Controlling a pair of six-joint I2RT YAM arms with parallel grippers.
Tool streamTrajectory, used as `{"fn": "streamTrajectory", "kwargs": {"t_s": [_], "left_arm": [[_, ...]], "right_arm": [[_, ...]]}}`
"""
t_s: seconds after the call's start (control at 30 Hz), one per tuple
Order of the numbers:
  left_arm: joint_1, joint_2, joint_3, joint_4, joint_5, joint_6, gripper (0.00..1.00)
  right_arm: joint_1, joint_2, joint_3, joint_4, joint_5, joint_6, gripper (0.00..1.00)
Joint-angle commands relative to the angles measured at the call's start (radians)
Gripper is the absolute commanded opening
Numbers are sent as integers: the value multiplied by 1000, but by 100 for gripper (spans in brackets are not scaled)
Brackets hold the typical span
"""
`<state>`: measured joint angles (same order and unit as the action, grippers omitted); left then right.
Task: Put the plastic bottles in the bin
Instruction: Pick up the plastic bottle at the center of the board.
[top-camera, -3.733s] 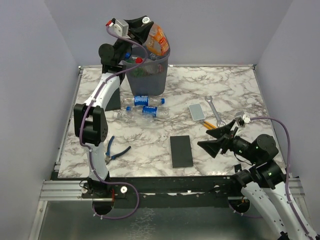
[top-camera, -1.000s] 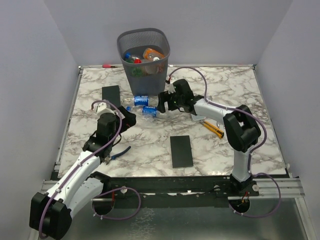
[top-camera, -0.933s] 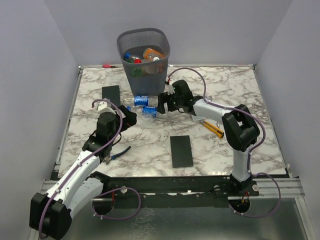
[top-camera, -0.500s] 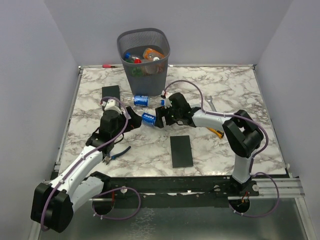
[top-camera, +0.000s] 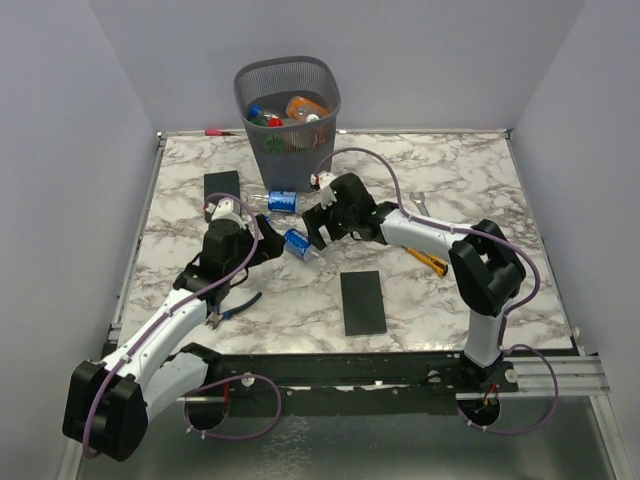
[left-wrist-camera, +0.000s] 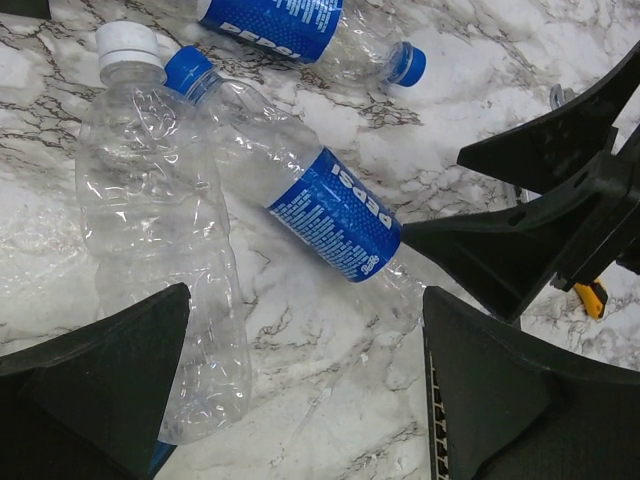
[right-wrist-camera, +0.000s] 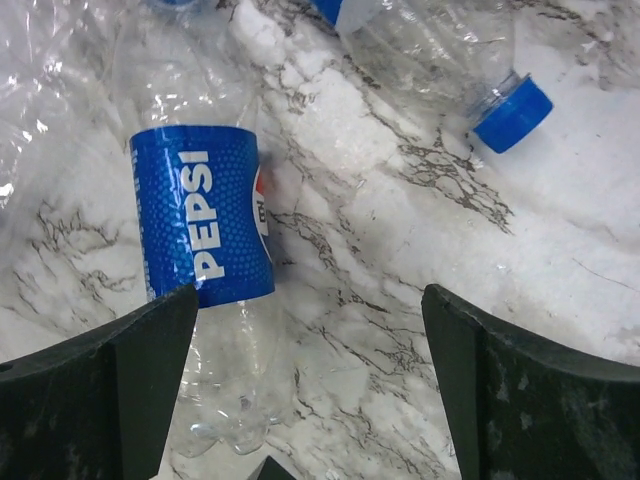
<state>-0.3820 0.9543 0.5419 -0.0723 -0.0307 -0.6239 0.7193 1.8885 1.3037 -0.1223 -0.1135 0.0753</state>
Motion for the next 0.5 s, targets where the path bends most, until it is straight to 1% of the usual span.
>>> {"fn": "streamTrajectory", "kwargs": {"t_s": [0.0,0.1,0.17,0.3,0.47], "left_arm": [[-2,-8,22,-31,-7,13,99],[-3,-11,22,-31,-9,13,99],[-3,-12,23,-32,-10,12,99],[-3,-17,21,-31,-9,10,99],[-3,-11,24,-32,-6,5,99]], "right_arm": [[26,34,33,-107,-66,-160,98],[42,58,75,-161,-124,-171,98],[68,72,93,-185,-116,-174,98],[91,59,76,-162,-132,-125,98],[130,100,74,-193,-92,-100,96]]}}
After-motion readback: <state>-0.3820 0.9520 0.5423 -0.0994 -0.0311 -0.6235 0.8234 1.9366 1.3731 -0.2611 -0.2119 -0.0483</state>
